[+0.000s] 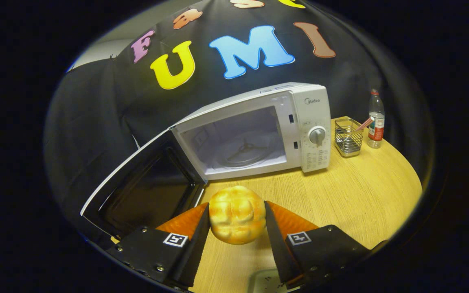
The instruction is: Open the microwave, put the food inside, and close the microwave door.
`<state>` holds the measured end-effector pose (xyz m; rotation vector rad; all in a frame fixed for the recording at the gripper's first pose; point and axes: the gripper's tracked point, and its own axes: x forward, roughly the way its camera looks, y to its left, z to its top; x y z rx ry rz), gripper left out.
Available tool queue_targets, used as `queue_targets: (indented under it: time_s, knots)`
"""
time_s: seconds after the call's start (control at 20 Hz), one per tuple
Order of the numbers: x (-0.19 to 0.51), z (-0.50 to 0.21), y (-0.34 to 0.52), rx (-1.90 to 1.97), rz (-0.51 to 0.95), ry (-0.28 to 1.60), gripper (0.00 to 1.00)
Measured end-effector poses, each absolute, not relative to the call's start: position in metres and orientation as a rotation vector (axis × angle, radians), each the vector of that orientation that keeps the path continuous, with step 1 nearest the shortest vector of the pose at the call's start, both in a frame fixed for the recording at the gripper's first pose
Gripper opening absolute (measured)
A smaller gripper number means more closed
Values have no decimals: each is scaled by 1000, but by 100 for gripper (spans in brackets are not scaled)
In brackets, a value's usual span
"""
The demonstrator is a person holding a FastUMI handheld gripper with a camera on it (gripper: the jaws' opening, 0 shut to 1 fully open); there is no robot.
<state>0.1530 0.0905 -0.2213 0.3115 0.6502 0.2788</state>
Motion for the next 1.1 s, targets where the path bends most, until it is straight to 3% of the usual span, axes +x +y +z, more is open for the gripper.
queue_targets:
  time_s: [0.5,1.1]
  knots:
    - [242,-221,128,424,276,533,74]
    - [335,-269,126,608,145,484,76]
